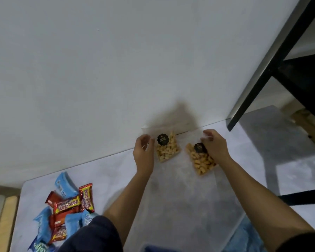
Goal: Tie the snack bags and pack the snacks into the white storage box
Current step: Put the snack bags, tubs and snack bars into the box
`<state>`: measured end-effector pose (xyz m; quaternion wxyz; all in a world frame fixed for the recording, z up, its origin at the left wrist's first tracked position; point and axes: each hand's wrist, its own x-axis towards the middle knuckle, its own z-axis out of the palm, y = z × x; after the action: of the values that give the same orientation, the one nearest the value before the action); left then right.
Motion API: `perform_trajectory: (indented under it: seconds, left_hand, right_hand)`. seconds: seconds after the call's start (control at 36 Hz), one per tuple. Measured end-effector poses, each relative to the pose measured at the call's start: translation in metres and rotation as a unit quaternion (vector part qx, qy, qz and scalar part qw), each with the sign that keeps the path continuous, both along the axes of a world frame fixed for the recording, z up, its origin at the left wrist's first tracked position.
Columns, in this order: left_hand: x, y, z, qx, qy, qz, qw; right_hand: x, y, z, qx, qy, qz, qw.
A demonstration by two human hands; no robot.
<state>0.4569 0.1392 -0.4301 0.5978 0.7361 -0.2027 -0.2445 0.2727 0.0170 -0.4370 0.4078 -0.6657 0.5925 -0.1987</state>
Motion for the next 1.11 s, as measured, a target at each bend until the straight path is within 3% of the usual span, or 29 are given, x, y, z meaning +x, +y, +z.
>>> perform_trajectory:
  seconds: [0.25,0.56,0.72,0.92,1.11]
  left_hand:
    - [0.015,0.009,0.014,-0.054,0.046,-0.024,0.997]
    - [0.036,0.072,0.055,-0.039,-0.028,-0.217,0.975]
    - [0.071,0.141,0.102,-0.084,-0.028,-0.275,0.957]
    - [0.142,0.250,0.181,-0.124,-0.101,-0.358,0.920]
    - [0.227,0.364,0.245,-0.111,-0.143,-0.390,0.903]
  right_hand:
    - [0.003,0.011,0.013,-0.008,-0.131,-0.107,0.986]
    - [0.008,0.099,0.068,-0.074,-0.155,-0.065,0.983]
    - [0.031,0.185,0.102,-0.124,-0.126,-0.090,0.980]
    - [0.103,0.307,0.158,-0.225,-0.159,-0.144,0.950]
    - [0.209,0.404,0.219,-0.207,-0.229,-0.091,0.947]
